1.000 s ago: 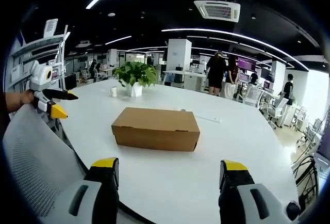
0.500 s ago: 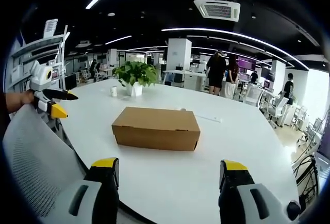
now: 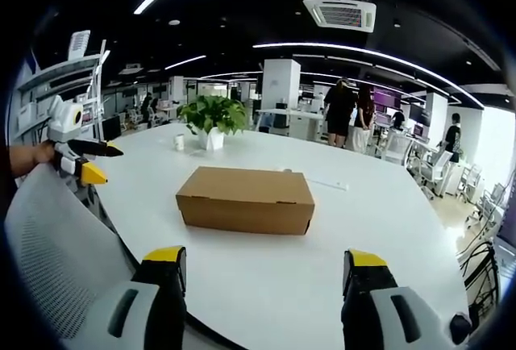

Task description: Operate the shoe box by opening the lid, removing the specified soft item, and placing it in the target area until the item is outside and the box remains undamaged.

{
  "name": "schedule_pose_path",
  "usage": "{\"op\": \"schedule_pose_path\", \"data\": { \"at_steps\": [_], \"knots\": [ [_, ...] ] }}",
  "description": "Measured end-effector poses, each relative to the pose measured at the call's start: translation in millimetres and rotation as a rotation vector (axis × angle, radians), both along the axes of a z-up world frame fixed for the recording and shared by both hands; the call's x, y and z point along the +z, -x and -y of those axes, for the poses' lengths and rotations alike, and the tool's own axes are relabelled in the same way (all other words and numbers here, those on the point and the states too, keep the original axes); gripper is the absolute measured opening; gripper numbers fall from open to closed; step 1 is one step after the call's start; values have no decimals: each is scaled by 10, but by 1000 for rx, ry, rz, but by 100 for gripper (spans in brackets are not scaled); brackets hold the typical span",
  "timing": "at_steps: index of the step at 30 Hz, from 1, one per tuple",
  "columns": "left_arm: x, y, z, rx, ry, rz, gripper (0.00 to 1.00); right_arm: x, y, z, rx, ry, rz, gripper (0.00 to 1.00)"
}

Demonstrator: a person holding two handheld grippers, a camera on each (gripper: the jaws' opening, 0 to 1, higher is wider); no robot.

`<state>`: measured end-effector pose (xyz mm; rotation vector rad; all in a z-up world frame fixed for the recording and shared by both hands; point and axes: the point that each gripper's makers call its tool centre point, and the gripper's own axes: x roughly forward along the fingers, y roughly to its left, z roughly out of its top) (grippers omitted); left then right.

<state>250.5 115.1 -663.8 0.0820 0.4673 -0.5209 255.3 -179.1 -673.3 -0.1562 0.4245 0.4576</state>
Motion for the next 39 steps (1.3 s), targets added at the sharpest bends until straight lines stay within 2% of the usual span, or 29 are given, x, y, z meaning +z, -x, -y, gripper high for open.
{"op": "schedule_pose_path", "data": {
  "at_steps": [13, 22, 25, 28, 39],
  "knots": [
    [-10, -4, -5, 3, -6, -3, 97, 2, 2, -9, 2, -10, -1, 78],
    [9, -10, 8, 12, 36, -16, 100, 4, 2, 16, -6, 7, 2, 79],
    [0, 5, 26, 2, 31, -25, 100, -34, 14, 39, -12, 20, -23, 79],
    [-11, 15, 28, -5, 24, -34, 100, -18, 10, 54, -17, 11, -23, 79],
    [87, -42, -12, 17, 40, -31, 100, 35, -6, 70, -13, 31, -28, 84]
  ]
}}
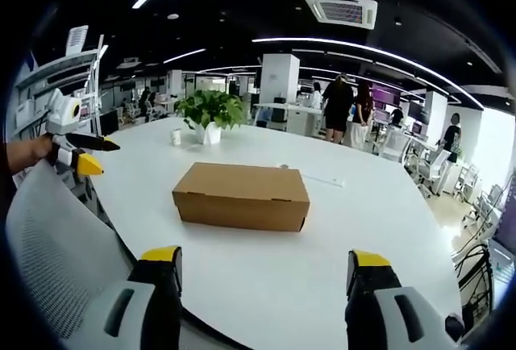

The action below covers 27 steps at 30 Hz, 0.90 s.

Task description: Operate the shoe box by opening the lid, removing the specified soft item, and placing it in the target area until the item is outside and the box remains undamaged.

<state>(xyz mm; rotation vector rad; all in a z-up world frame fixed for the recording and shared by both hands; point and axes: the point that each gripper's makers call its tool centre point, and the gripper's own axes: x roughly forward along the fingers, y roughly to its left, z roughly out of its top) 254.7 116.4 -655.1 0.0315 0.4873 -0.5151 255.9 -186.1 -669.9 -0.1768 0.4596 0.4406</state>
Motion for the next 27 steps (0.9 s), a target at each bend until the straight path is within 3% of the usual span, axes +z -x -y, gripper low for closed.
{"op": "schedule_pose_path", "data": {
  "at_steps": [10, 27],
  "knots": [
    [21, -49, 21, -3, 0, -12, 100, 21, -39, 15, 11, 18, -8, 84],
    [38, -246, 77, 30, -4, -48, 100, 47, -275, -23, 50, 30, -5, 84]
  ]
}}
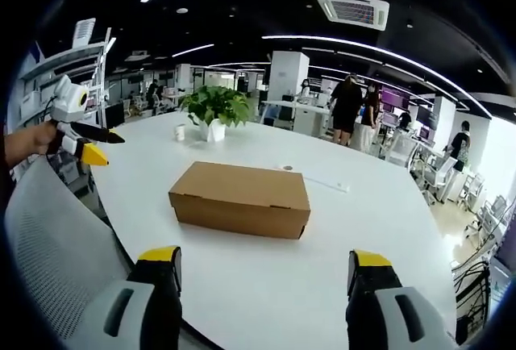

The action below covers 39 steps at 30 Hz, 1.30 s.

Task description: Operate the shoe box by opening the lid, removing the specified soft item, and placing it in the target area until the item is outside and the box remains undamaged.

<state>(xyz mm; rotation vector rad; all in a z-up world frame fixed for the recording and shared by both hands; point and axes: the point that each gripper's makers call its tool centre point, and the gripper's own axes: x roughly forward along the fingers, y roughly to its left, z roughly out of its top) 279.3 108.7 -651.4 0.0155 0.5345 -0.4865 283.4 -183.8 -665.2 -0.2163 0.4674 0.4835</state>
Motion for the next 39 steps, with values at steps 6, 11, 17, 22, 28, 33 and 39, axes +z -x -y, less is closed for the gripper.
{"op": "schedule_pose_path", "data": {
  "at_steps": [6, 11, 17, 22, 28, 33, 39],
  "knots": [
    [-12, -81, 118, -18, -4, -3, 100, 13, -77, 3, 4, -12, 6, 84],
    [-23, -185, 182, -14, 5, 0, 100, 6, -142, 23, 4, -14, 3, 84],
    [-82, -234, 202, -7, 4, -16, 100, -33, -232, 74, 4, -9, -3, 83],
    [-129, -268, 190, 3, 10, -25, 100, -47, -280, 102, 16, -3, -3, 82],
    [-184, -316, 188, 5, -9, -36, 100, -58, -354, 110, 28, -4, -9, 82],
    [-225, -378, 212, 7, -8, -41, 100, -88, -409, 84, 48, -2, -8, 82],
    [-257, -432, 253, 7, -17, -44, 100, -136, -466, 63, 65, -3, -19, 82]
  ]
}}
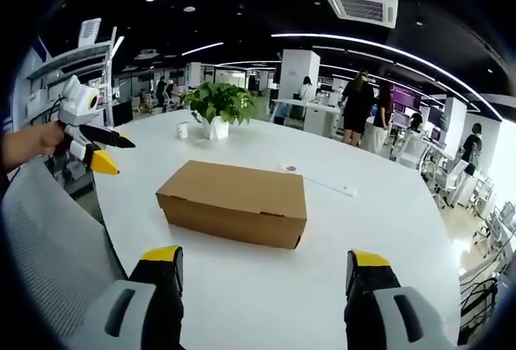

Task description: Operate the shoe box by opening the lid, removing the specified soft item, and placing it in the target area until the item is outside and the box remains undamaged.

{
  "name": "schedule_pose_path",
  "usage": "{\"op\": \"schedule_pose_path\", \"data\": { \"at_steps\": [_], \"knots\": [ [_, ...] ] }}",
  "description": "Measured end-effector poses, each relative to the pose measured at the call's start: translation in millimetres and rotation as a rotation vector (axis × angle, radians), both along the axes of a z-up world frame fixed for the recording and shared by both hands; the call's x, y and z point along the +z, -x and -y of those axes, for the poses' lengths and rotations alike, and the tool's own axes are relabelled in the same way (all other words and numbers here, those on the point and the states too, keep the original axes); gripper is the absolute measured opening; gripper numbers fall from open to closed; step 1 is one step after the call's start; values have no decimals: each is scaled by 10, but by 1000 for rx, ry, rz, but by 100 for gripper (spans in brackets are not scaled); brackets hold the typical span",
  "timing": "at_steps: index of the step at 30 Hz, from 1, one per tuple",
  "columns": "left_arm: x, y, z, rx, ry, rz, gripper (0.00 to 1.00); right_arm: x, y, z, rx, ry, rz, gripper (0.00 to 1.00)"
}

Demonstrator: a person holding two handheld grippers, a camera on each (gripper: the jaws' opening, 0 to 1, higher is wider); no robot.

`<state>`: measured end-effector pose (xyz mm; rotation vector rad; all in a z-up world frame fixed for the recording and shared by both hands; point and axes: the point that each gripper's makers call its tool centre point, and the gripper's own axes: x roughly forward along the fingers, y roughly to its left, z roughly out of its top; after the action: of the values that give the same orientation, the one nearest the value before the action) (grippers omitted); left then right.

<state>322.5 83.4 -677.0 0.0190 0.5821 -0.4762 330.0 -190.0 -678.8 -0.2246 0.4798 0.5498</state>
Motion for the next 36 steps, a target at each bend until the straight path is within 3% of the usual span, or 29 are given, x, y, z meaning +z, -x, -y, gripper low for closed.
{"op": "schedule_pose_path", "data": {
  "at_steps": [20, 29, 36],
  "knots": [
    [-143, -198, 168, -19, -25, -40, 100, -98, -167, 11, 31, 9, -2, 81],
    [-312, -231, 195, -29, -68, -87, 98, -174, -277, 7, 60, 8, 0, 78],
    [-398, -260, 212, -19, -51, -117, 96, -301, -364, -3, 95, 24, -20, 78]
  ]
}}
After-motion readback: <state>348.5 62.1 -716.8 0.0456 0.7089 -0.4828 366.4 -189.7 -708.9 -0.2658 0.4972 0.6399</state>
